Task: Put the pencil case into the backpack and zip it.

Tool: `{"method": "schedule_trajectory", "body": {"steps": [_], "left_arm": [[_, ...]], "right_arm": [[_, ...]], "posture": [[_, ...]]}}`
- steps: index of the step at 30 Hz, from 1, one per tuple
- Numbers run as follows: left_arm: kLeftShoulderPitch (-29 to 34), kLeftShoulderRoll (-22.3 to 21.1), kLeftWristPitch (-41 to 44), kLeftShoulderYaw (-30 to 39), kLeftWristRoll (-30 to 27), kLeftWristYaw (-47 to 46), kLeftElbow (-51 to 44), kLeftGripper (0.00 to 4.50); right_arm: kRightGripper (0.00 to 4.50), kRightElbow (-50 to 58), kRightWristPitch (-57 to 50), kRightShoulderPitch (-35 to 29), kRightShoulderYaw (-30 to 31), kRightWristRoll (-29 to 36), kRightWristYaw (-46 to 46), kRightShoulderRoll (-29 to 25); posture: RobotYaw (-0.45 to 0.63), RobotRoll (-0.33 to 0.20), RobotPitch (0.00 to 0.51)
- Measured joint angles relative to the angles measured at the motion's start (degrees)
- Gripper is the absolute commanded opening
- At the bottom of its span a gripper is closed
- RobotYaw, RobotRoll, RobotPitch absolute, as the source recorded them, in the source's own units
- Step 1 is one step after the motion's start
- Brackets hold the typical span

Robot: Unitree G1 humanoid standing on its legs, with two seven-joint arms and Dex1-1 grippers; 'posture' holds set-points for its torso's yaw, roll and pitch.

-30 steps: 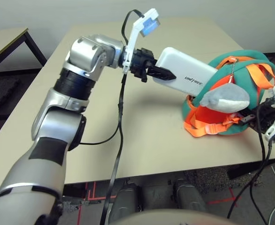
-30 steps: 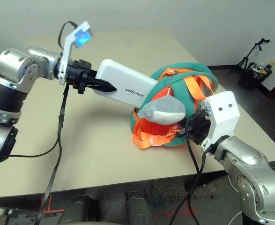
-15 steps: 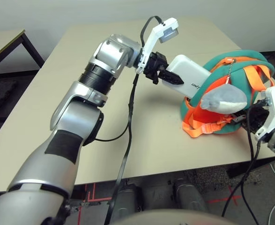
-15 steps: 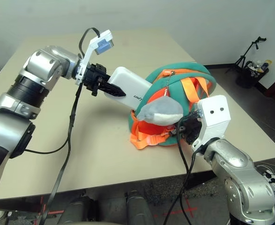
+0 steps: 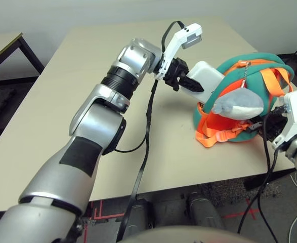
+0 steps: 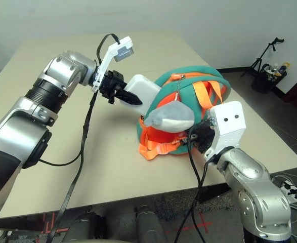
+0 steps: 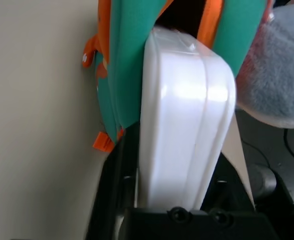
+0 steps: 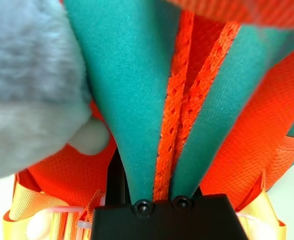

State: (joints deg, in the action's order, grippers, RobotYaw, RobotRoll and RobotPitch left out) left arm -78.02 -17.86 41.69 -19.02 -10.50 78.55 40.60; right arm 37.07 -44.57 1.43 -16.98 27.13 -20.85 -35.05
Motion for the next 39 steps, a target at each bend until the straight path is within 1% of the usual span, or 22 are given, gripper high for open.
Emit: {"method": "schedule_trajectory", "body": {"steps": [4,5,6,9,11,13,17,23,24,27,30,35,39], "left_arm": [[0.53,-5.84,6.56,3.91,-2.72,-0.08,-7.11,4.39],[0.54,-7.18,7.96,4.71,-3.28,-0.02,-8.32,4.50],[0.53,-8.76,9.25,5.49,-3.80,-0.04,-9.53,4.50],[0.53,-11.62,10.42,7.24,-4.07,-0.88,-10.23,4.50],[0.53,-12.71,10.42,8.25,-4.04,-2.17,-10.20,4.09],[0.53,-12.83,10.16,9.19,-4.00,-3.53,-10.15,3.58],[0.97,-12.50,10.20,9.35,-4.12,-5.58,-10.47,2.23],[5.81,-10.21,13.98,8.72,-6.45,-7.39,-18.55,0.09],[6.16,-10.01,15.14,8.48,-7.22,-7.49,-20.35,0.00],[6.71,-9.42,17.34,7.70,-8.31,-8.32,-24.75,0.00],[8.14,-7.62,18.49,6.59,-9.76,-9.35,-26.79,0.00],[9.37,-4.52,18.34,5.74,-10.03,-11.82,-26.41,0.00],[9.48,-2.00,14.96,5.19,-9.56,-13.65,-21.66,0.00]], "right_arm": [[0.10,-0.87,0.40,0.35,0.08,-0.28,-0.93,-0.21],[0.10,-1.17,0.50,0.37,0.08,-0.34,-1.01,-0.32],[0.10,-1.53,0.65,0.47,0.09,-0.46,-1.21,-0.50],[0.10,-1.93,0.96,0.67,0.12,-0.67,-1.72,-0.60],[0.10,-2.35,0.98,1.09,0.18,-0.69,-2.05,-0.61],[0.10,-3.09,0.98,1.63,0.36,-0.71,-2.55,-0.91],[0.10,-4.32,0.98,2.55,0.51,-0.67,-4.09,-2.15],[0.10,-7.08,0.90,4.62,0.55,-0.53,-6.91,-4.91],[0.10,-7.57,0.88,4.82,0.55,-0.51,-7.25,-5.16],[0.10,-8.75,0.81,5.60,0.56,-0.45,-8.27,-5.98],[0.10,-10.00,0.67,6.75,0.67,-0.47,-9.15,-6.66],[0.10,-10.57,-0.04,7.24,0.88,-0.46,-9.98,-7.33],[0.10,-10.47,-0.71,7.29,0.87,-0.31,-10.02,-7.34]], "posture": [[-0.27,0.000,0.001],[-0.27,0.000,0.001],[-0.26,0.000,0.001],[-0.24,0.000,0.000],[-0.22,0.000,0.000],[-0.21,0.000,0.000],[-0.18,0.000,0.000],[-0.15,0.000,0.024],[-0.14,0.000,0.027],[-0.13,0.000,0.041],[-0.12,0.000,0.053],[-0.12,0.000,0.069],[-0.14,0.000,0.078]]}}
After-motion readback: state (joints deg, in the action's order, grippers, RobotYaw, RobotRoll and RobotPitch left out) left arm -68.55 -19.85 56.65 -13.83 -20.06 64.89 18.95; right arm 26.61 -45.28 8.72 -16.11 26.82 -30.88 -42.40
